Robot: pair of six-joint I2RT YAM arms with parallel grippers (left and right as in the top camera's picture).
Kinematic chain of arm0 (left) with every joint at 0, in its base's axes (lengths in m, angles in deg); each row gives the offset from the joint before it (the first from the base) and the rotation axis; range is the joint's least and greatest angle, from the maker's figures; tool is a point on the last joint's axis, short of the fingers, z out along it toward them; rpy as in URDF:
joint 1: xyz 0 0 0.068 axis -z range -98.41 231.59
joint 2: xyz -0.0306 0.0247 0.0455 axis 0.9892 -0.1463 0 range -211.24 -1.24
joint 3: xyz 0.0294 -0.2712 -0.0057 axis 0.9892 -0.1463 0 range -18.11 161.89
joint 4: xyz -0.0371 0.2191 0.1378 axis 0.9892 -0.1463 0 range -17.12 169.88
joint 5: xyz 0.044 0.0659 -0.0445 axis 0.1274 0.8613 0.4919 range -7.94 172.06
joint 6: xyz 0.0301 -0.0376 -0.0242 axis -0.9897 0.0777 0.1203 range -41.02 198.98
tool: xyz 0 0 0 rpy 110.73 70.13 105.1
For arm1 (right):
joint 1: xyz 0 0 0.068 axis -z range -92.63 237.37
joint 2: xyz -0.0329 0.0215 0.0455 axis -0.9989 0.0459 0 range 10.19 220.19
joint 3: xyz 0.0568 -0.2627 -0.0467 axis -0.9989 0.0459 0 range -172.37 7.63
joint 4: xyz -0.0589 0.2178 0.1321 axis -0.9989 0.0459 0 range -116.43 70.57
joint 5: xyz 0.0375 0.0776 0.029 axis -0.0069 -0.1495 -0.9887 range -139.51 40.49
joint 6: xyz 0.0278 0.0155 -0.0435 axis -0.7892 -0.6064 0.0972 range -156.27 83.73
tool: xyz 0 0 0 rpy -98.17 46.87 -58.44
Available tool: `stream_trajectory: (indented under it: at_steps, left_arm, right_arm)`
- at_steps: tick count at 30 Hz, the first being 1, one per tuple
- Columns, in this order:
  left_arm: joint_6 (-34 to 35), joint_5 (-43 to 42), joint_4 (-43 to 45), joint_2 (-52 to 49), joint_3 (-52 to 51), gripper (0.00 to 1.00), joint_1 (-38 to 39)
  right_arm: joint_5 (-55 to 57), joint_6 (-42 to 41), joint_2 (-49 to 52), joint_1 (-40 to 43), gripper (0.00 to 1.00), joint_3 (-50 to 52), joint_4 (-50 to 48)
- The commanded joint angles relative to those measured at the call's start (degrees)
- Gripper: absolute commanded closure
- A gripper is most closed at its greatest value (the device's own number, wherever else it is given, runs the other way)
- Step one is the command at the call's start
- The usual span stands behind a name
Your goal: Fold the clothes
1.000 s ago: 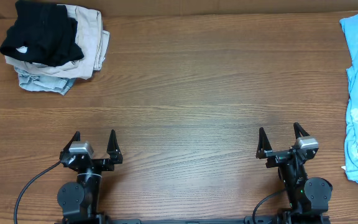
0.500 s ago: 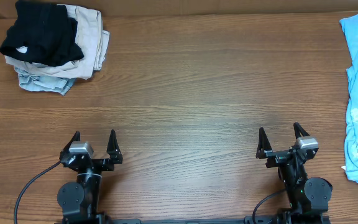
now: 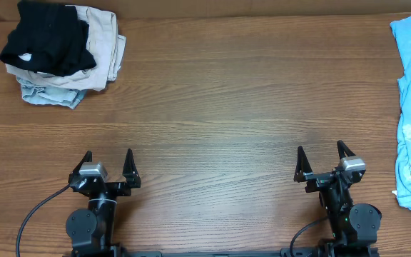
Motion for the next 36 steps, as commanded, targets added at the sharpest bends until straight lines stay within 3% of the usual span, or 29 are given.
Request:
stream_trajectory:
  at_steps: [1, 23, 28, 31, 36]
  left_arm:
    - [-0.07, 0.79, 0.02, 0.7, -0.35, 0.0, 0.42]
    - [-0.07, 0.81, 0.15, 0.7, -0.35, 0.0, 0.42]
    - [0.04, 2.29, 0.61, 0.7, -0.35, 0.0, 0.42]
    - [0.24, -2.23, 2.62, 0.7, -0.35, 0.0, 0.42]
    - [-6.88, -8.48, 3.76, 0.7, 1.6, 0.0, 0.42]
  right_arm:
    - [-0.26, 0.02, -0.61, 0.22, 0.0, 0.59, -0.24]
    - [0.15, 0.22, -0.61, 0.22, 0.0, 0.59, -0.63]
    - [-7.61, 0.2, -0.61, 0.22, 0.0, 0.59, -5.27]
    - [-11.85, 0.22, -0.61, 0.22, 0.0, 0.57, -7.93]
    - [-15.28, 0.17, -0.61, 0.22, 0.0, 0.35, -12.31]
